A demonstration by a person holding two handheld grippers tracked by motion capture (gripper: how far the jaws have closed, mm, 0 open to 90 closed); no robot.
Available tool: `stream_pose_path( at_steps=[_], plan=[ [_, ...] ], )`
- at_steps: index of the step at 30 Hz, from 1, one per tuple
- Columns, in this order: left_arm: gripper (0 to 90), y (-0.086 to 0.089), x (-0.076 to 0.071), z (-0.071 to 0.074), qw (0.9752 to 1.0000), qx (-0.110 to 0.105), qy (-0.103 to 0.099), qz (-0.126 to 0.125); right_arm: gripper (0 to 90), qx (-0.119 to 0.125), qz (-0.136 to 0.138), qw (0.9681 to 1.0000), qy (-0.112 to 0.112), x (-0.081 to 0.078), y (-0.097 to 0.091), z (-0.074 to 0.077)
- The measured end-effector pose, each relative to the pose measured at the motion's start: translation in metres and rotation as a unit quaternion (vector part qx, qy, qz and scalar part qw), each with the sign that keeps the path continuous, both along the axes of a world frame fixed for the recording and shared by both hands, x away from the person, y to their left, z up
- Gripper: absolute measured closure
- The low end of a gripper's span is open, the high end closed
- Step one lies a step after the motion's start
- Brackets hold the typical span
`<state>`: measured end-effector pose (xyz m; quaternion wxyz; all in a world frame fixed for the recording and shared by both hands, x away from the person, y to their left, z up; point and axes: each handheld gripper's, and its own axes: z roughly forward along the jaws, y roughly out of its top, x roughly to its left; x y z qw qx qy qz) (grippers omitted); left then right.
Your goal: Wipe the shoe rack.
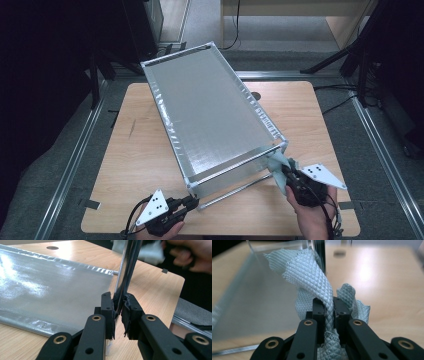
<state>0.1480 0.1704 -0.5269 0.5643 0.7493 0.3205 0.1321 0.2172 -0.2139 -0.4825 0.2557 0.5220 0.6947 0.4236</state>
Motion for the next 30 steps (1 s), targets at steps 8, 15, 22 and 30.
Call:
stream_pose_path(
  at_steps=[8, 15, 22, 30],
  plan=[
    [80.6, -0.001, 0.001, 0.0, 1.0, -0.001, 0.0, 0.0, 82.9, -0.005, 0.009, 0.9942, 0.107, 0.018, -0.004, -0.055],
    [80.6, -0.002, 0.0, 0.0, 1.0, 0.0, 0.0, 0.002, 82.9, 0.013, -0.023, 0.9985, 0.048, 0.009, -0.026, -0.019],
    [80.6, -0.002, 0.001, 0.0, 1.0, 0.001, 0.0, 0.001, 83.0, 0.062, -0.062, 0.9953, -0.043, -0.003, -0.041, 0.044],
    [80.7, -0.002, 0.001, 0.0, 1.0, 0.002, -0.001, -0.001, 82.4, 0.034, -0.02, 0.9886, -0.145, 0.003, -0.004, 0.108]
  ],
)
